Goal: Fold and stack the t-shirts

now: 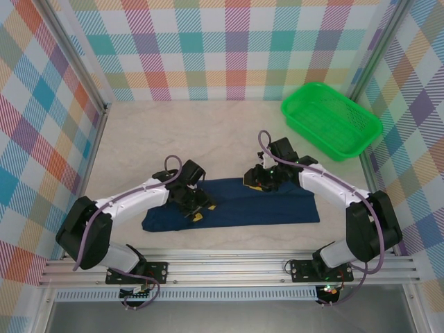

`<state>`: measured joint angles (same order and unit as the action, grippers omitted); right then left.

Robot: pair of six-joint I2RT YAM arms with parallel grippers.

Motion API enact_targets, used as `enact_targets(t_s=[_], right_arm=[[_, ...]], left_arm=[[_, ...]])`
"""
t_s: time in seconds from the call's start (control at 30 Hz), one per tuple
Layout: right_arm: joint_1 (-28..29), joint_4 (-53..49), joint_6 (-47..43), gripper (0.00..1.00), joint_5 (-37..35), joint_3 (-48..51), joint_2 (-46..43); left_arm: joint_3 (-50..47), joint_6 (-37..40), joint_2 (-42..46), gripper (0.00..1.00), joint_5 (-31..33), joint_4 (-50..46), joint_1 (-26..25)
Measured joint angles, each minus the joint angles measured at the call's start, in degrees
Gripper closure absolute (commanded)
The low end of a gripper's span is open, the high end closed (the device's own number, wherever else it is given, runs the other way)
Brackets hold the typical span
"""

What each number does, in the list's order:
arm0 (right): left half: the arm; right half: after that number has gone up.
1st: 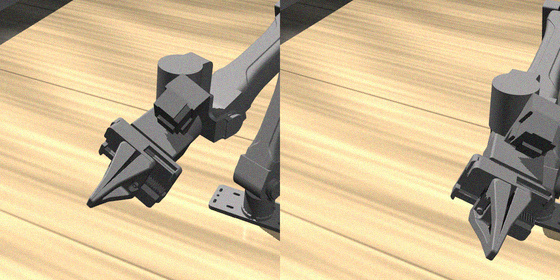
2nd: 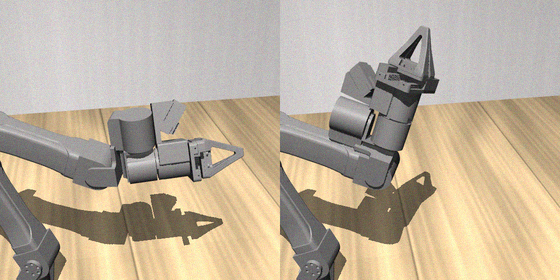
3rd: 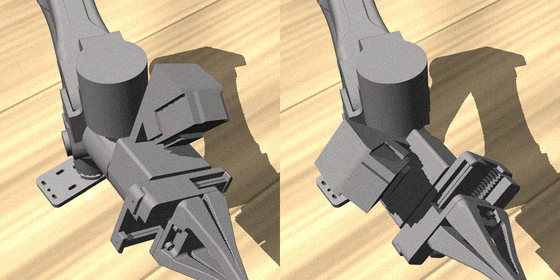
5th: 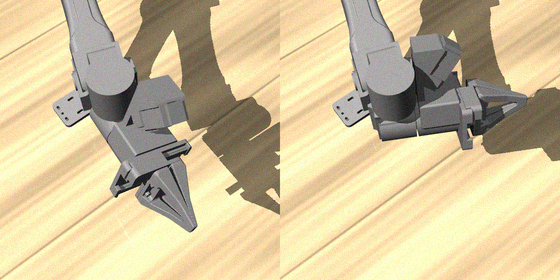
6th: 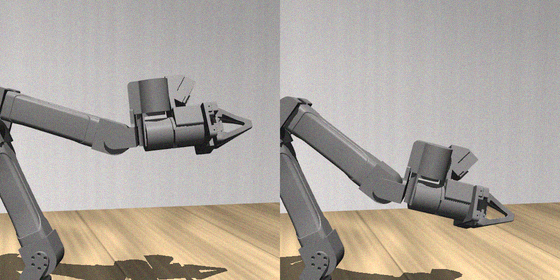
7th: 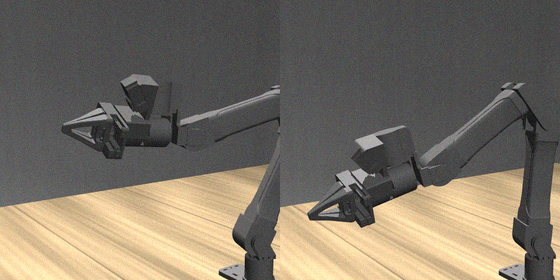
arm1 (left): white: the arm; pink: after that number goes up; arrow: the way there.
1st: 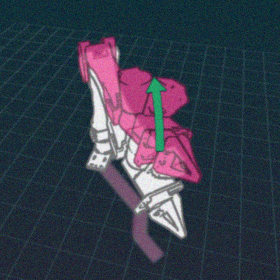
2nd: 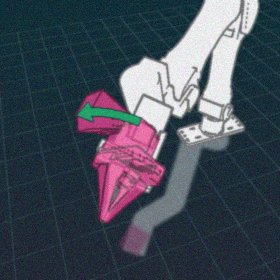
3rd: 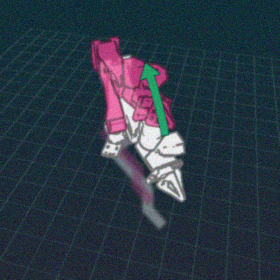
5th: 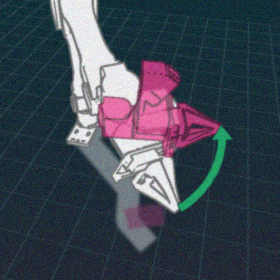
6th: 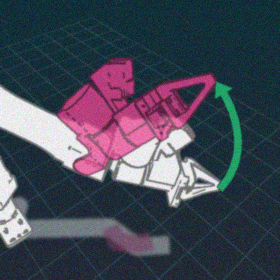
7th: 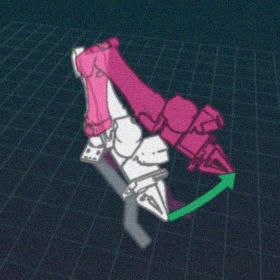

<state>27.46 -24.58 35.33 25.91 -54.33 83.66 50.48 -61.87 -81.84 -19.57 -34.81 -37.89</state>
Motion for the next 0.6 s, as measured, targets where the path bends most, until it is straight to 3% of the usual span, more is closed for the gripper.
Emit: enact_targets(t_s=[0.23,0.47,0.6], right_arm=[[-0.02,0.13,1.62,0.65,-1.20,0.76,0.07],[-0.11,-0.11,1.97,0.65,-2.14,0.79,1.51],[-0.83,-1.64,2.73,0.66,-3.85,0.79,3.58]], left_arm=[[5.38,3.93,-1.99,0.54,2.12,-3.21,3.02],[15.85,12.98,-16.55,0.67,7.89,-5.35,3.43],[20.85,19.87,-22.03,0.66,10.80,-7.80,1.68]])
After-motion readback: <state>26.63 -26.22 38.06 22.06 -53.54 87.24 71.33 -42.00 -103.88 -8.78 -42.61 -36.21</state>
